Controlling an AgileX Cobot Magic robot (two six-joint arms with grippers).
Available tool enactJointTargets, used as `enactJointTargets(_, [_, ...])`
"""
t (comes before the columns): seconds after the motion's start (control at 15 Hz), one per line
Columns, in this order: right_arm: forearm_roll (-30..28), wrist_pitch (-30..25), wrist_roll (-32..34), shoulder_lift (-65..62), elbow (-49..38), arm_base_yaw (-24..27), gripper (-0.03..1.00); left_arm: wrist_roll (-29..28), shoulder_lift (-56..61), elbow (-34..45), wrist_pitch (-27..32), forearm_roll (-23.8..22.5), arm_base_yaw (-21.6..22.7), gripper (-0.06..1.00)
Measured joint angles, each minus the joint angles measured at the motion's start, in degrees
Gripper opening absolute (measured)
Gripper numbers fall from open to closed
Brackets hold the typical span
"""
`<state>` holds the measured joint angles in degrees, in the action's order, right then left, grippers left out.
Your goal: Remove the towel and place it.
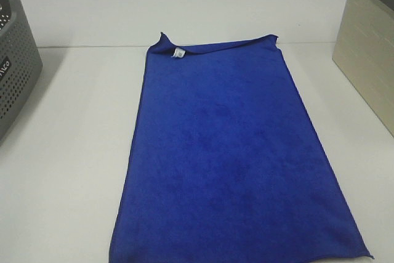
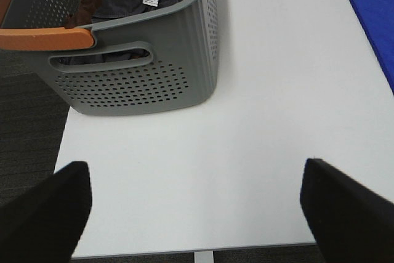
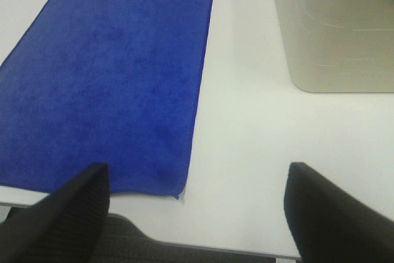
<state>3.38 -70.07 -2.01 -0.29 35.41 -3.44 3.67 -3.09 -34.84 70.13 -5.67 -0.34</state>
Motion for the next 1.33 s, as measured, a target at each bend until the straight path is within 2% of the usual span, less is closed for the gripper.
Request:
enactJointTargets(0.33, [0.0, 0.3, -3.3, 0.0, -6.7, 0.0, 0.76, -2.7, 3.3, 3.2, -2.6, 1.9, 0.0, 0.87])
enactJointTargets(0.53, [0.2, 5.6, -3.3, 0.1, -9.1, 0.0, 0.76, -2.8, 3.4, 3.6, -5.0, 6.4, 0.0, 0.87])
enactJointTargets(0.73, [0.3, 6.1, -3.3, 0.1, -9.3, 0.0, 0.76, -2.6, 3.4, 5.1, -7.2, 7.0, 0.0, 0.87])
enactJointTargets(1.33, [0.4, 6.1, -3.3, 0.1, -9.3, 0.0, 0.76, -2.6, 3.4, 5.2, -8.1, 7.3, 0.0, 0.86])
